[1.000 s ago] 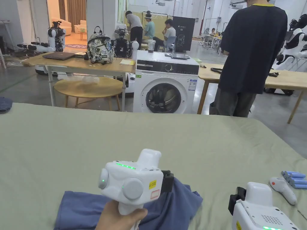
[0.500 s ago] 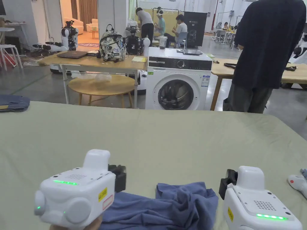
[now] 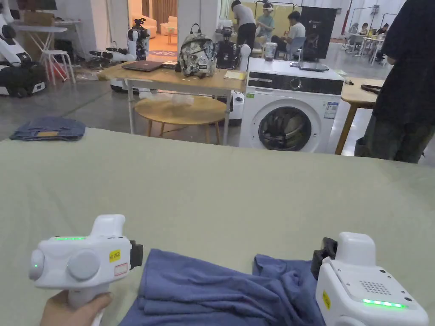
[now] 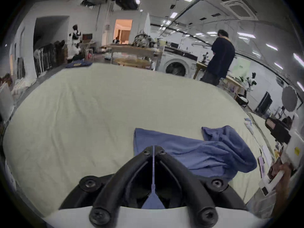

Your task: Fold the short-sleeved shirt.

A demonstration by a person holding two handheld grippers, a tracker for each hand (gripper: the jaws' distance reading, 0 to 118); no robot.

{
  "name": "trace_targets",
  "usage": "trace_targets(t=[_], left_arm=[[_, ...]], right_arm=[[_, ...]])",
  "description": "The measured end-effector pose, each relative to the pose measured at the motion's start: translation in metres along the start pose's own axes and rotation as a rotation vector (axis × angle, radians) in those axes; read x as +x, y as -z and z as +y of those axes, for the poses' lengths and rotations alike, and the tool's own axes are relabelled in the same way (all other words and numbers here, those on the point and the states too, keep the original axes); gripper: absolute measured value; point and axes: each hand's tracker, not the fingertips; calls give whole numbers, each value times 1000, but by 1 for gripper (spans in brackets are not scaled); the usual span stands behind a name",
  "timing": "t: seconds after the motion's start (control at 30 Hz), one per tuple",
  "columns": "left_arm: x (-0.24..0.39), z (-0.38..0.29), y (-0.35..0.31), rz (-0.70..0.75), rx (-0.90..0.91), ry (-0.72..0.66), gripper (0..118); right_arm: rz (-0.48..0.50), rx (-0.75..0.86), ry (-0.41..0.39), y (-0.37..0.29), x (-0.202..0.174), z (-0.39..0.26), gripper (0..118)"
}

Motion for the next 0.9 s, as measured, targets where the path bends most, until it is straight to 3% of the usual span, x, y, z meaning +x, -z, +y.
trace_targets(t=[0.3, 0.33, 0.4, 0.57, 0.73, 0.83, 0.9], left_arm=[[-16, 53, 90, -35, -228, -94, 0], [-14, 55, 99, -21, -243, -95, 6], [-12, 61, 118, 4, -278, -89, 37], [1, 63, 156, 82, -373, -37, 67], [20, 49, 181, 125, -485, 51, 66], [39, 39, 180, 211, -446, 201, 46], [44, 35, 179, 202, -420, 222, 22]], right_arm=[[-20, -51, 1, 14, 10, -8, 0], [-25, -56, -1, 15, 12, -10, 0], [-38, -66, -3, 17, 17, -12, 0], [-66, -94, -15, 21, 32, -20, 0], [-96, -125, -12, 27, 47, -27, 0], [-107, -140, -7, 29, 54, -29, 0], [-115, -145, -2, 31, 59, -30, 0]])
